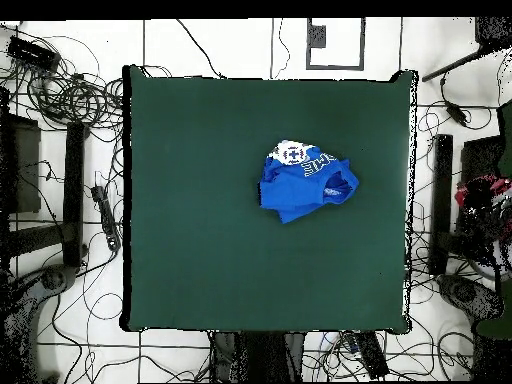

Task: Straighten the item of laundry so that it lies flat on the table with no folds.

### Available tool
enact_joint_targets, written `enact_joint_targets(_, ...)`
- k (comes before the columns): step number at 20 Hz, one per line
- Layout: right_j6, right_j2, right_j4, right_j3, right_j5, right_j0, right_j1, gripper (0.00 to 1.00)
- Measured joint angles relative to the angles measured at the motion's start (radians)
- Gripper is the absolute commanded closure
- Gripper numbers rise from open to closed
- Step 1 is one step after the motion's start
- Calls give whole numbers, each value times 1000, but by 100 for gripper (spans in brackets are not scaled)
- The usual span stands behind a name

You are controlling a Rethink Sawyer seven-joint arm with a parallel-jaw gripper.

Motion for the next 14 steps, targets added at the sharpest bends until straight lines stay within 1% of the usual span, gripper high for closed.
enact_joint_targets(8, 0, 22, -7, 35, -8, -30, 19, 0)
enact_joint_targets(14, 0, 22, -22, 96, -60, -50, 19, 0)
